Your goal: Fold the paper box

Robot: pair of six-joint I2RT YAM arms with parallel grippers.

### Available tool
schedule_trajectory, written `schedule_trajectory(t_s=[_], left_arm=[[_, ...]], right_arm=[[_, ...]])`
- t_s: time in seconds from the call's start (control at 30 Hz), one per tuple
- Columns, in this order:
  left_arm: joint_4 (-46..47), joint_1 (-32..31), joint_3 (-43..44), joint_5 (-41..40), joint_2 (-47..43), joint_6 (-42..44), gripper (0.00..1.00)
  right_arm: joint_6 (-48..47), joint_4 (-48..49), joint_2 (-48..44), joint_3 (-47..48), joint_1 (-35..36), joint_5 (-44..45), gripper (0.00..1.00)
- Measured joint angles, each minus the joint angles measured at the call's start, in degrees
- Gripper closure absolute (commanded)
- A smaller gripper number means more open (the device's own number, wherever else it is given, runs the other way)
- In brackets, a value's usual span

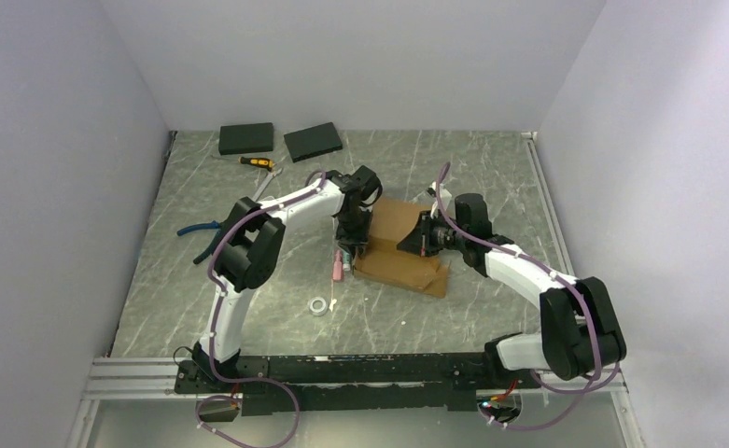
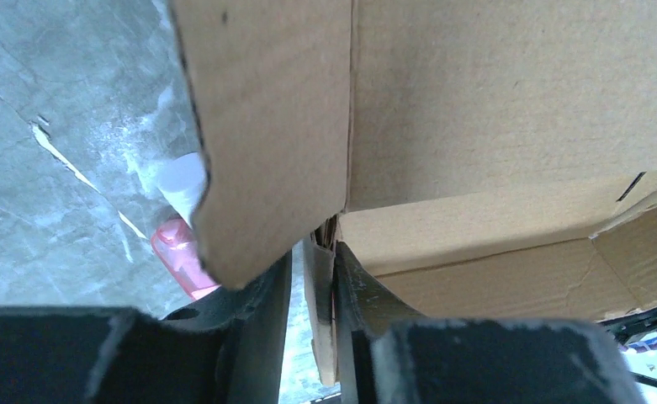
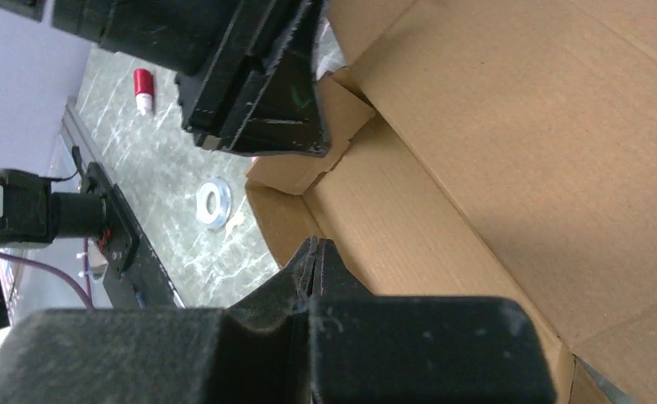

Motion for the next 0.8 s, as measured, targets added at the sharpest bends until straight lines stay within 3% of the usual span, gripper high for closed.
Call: schedule_trajectory(t_s=[0.13, 0.17, 0.23, 0.57, 0.67, 0.8], left_arm=[[-0.28, 0.0, 0.0, -0.63, 0.0, -0.11, 0.72], [-0.5, 0.0, 0.0, -0.92, 0.0, -0.11, 0.78], [-0.92, -0.02, 0.0, -1.22, 0.0, -0.22, 1.0], [-0.9, -2.91, 0.0, -8.15, -0.02, -2.14, 1.0], [-0.83, -3.28, 0.0, -9.84, -0.02, -3.67, 1.0], [-0.11, -3.28, 0.0, -10.27, -0.02, -5.05, 1.0]], right_arm=[[1.64, 0.31, 0.72, 0.0, 0.0, 1.88, 1.0], [1.86, 0.61, 0.66, 0.0, 0.0, 2.16, 1.0], [2.01, 0.92, 0.63, 0.0, 0.0, 2.56, 1.0], [-0.04, -0.61, 0.09, 1.79, 0.0, 4.74, 1.0], [-6.51, -5.33, -1.68, 4.87, -0.35, 4.66, 1.0], [-16.63, -11.45, -7.37, 7.98, -5.25, 0.28, 0.9]])
